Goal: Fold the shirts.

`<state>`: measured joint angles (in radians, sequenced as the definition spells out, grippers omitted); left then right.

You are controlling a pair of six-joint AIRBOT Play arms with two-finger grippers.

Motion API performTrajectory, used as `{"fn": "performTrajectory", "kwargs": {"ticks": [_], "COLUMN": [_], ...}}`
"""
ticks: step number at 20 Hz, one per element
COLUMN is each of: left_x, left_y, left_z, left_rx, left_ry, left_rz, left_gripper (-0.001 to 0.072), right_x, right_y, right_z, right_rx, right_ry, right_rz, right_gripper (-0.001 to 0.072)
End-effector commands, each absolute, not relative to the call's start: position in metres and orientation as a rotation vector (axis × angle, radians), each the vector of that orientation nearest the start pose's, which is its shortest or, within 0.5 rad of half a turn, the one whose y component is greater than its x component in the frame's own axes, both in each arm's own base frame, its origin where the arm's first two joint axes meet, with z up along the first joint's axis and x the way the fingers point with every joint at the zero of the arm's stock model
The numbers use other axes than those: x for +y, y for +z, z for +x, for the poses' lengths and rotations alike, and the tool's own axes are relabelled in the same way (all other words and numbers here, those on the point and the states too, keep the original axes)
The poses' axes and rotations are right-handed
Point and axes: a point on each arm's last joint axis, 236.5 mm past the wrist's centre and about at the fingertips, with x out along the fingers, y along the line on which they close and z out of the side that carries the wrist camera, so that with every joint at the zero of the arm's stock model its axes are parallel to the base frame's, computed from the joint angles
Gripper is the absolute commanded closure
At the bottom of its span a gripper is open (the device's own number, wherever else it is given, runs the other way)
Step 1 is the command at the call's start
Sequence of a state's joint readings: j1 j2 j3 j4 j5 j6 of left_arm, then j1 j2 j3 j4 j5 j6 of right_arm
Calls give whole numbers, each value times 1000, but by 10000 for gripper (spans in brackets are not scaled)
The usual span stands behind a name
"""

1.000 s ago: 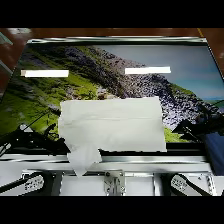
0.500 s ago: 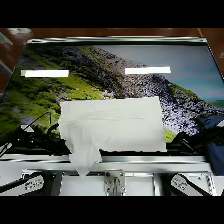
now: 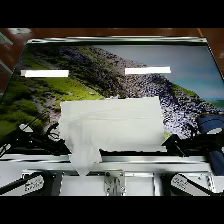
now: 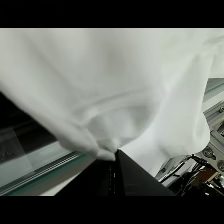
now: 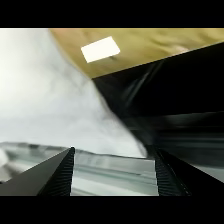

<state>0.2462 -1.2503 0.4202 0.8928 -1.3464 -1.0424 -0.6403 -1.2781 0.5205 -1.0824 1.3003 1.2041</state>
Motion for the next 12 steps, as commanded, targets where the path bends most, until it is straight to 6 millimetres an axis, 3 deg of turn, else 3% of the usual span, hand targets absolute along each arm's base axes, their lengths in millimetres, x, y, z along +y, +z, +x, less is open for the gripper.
{"fn": "performTrajectory", "kwargs": {"ticks": [1,2,3,4,6,9,12], "left_x": [-112,-112,-112,-111,-109,-99,-85], "left_y": [-104,-104,-104,-104,-101,-78,-33], "left_z": [149,149,149,150,160,202,261], "left_rx": [1789,1790,1789,1787,1761,1617,1421], "left_ry": [-565,-565,-565,-565,-566,-587,-588], "left_rz": [-688,-688,-688,-686,-669,-573,-465], "left_gripper": [671,671,671,671,672,672,672], "right_x": [8,9,13,17,28,31,11], "right_y": [-128,-130,-131,-132,-127,-97,-57], "right_z": [192,194,195,197,198,217,277], "right_rx": [1647,1648,1653,1658,1672,1608,1384], "right_ry": [87,89,98,113,218,394,324], "right_rz": [976,953,927,901,808,635,563], "right_gripper": [90,93,157,281,656,651,651]}}
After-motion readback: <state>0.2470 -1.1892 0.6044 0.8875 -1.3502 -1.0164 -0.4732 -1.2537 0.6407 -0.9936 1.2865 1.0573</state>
